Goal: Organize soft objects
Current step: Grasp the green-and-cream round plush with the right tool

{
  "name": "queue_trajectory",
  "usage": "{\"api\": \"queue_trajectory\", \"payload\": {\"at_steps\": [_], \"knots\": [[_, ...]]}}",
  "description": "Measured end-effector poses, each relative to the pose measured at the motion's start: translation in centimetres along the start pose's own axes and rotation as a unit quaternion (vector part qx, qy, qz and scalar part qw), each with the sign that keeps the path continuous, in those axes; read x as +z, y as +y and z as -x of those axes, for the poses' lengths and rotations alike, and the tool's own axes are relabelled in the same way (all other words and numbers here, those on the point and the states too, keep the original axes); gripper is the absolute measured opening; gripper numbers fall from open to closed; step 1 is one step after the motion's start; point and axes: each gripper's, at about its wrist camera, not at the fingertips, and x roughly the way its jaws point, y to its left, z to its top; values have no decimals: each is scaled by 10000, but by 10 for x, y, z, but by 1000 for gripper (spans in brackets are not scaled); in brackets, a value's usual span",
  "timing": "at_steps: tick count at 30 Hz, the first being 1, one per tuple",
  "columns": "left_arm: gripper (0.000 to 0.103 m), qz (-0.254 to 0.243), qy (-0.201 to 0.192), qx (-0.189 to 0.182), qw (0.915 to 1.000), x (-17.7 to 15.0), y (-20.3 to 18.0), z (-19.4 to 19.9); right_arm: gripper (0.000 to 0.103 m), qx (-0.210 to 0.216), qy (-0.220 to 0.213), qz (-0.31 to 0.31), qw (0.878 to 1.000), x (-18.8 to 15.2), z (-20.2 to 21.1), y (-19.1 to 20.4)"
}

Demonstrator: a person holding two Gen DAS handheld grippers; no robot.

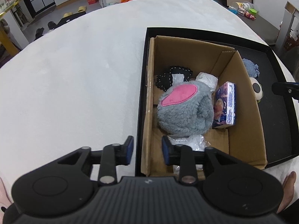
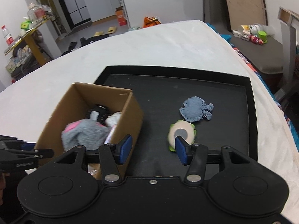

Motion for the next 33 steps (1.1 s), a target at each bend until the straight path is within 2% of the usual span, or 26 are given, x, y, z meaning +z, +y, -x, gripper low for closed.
{"api": "queue_trajectory", "payload": {"at_steps": [7,26,28,30,31,33], "knots": [[46,-117,-11,206,9997,5,-5,-3,52,-99,-30,-410,9991,-15,-26,-23],[47,-334,167,709,9968,14,-27,-19,52,-265,129,-400,9988,-22,-74,-42],[47,-338,167,721,9967,14,-27,-18,49,-243,145,-367,9989,-24,-77,-42],[47,-328,173,737,9966,13,-27,-18,34,-221,224,-327,9990,-25,-80,-42],[47,-324,174,735,9966,13,-27,-18,33,-247,251,-310,9989,-27,-81,-43],[47,-311,176,735,9967,13,-27,-17,23,-217,227,-293,9991,-28,-78,-43]]}}
